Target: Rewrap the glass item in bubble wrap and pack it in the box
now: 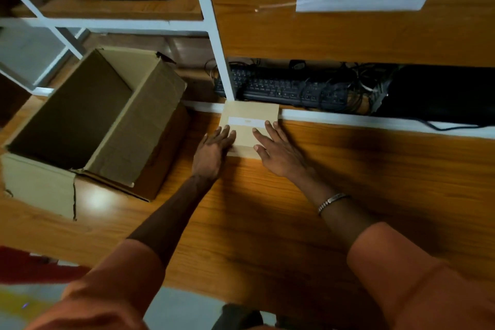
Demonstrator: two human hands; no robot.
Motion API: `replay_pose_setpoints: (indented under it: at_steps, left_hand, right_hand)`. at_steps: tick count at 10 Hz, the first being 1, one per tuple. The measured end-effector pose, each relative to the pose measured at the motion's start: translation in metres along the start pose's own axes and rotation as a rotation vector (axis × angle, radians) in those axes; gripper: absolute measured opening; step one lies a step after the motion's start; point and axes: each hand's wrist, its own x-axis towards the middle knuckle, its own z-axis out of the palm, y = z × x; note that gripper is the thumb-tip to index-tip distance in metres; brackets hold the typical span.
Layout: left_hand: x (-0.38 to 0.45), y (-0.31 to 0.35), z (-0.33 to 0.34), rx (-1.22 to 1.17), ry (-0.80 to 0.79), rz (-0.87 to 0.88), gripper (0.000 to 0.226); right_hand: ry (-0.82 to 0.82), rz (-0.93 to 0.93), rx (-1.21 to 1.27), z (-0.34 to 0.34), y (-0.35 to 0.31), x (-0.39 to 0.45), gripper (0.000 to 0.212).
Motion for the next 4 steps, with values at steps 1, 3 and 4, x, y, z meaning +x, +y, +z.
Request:
replay_pose_setpoints:
  at_steps: [1, 3, 4]
  left_hand:
    - [-0.002, 0.016, 0.009, 0.035, 0.016, -0.087, 0.053]
    - [-0.019, 0.031, -0.005, 0.255, -0.227, -0.071, 0.092]
    - [-0.026, 0.026, -0.036, 0.317, -0.321, 0.027, 0.096]
  right_hand:
    - [0.026, -0.016, 0.001, 0.003, 0.004, 0.001, 0.059]
    - [0.016, -0.021, -0.055, 0.0, 0.0, -0.01, 0.059]
    - [-0.06, -0.034, -0.125, -0.026, -0.002, -0.014, 0.059]
